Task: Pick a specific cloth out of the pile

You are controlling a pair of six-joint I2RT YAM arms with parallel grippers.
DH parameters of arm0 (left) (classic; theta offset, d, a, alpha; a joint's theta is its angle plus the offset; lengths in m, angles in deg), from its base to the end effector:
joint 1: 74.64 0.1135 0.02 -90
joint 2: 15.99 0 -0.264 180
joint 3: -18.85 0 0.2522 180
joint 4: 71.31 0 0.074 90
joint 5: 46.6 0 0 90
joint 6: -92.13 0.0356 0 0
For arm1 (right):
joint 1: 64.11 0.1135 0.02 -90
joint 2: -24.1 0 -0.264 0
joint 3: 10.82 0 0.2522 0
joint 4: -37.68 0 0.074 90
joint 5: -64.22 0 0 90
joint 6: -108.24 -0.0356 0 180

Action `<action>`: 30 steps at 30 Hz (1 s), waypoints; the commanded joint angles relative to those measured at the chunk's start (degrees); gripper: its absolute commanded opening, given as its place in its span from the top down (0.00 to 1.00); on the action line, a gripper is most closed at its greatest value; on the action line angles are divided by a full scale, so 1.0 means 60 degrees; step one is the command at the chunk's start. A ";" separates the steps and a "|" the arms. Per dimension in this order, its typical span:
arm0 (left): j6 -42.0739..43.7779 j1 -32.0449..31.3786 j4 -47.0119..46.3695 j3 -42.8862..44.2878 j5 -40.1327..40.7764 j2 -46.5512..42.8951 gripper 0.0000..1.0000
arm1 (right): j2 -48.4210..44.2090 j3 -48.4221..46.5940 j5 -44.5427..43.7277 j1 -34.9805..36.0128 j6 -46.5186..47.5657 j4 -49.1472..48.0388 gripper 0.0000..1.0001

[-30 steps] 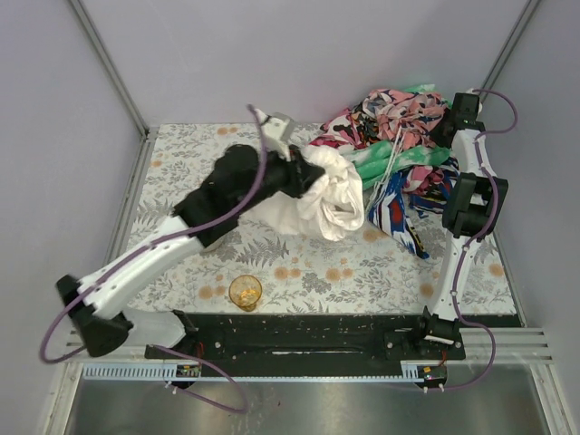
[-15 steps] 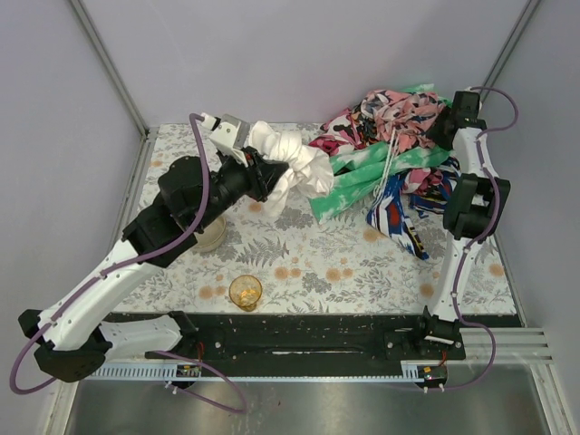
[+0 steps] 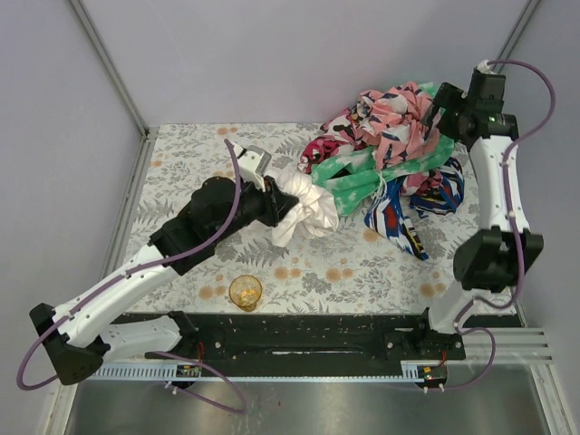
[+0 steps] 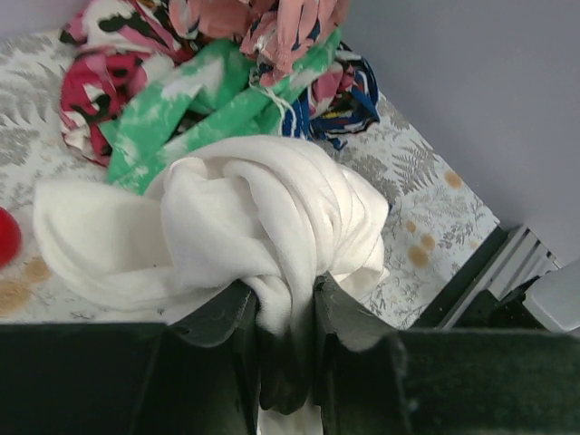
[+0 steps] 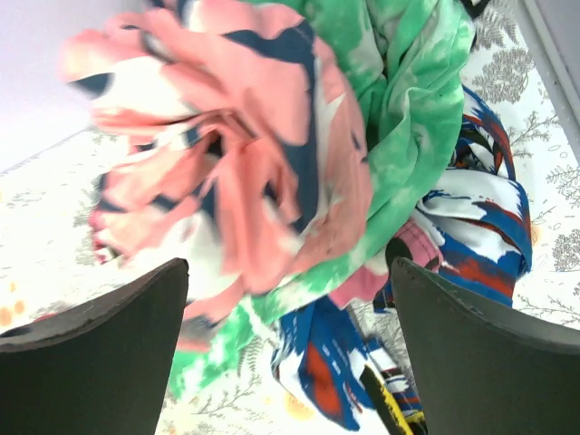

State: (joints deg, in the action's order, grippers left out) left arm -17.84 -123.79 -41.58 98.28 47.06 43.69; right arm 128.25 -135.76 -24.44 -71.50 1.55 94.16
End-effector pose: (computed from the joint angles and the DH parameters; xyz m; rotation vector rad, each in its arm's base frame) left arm 0.1534 -0.1740 0.4076 0.4106 1.7711 -0.8176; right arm 0.4060 -0.0518 0.3951 0.4452 2.1503 0.1169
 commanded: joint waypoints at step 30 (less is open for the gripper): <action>-0.2677 0.1084 0.2215 -0.3019 0.5659 -0.2855 0.01 | -0.9302 1.0472 -0.1116 0.0281 -0.1951 -0.3517 0.01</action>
State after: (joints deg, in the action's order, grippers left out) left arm -30.93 -121.17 -34.57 82.98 70.71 28.80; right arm 74.14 -74.67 -26.45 -70.04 -9.20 75.93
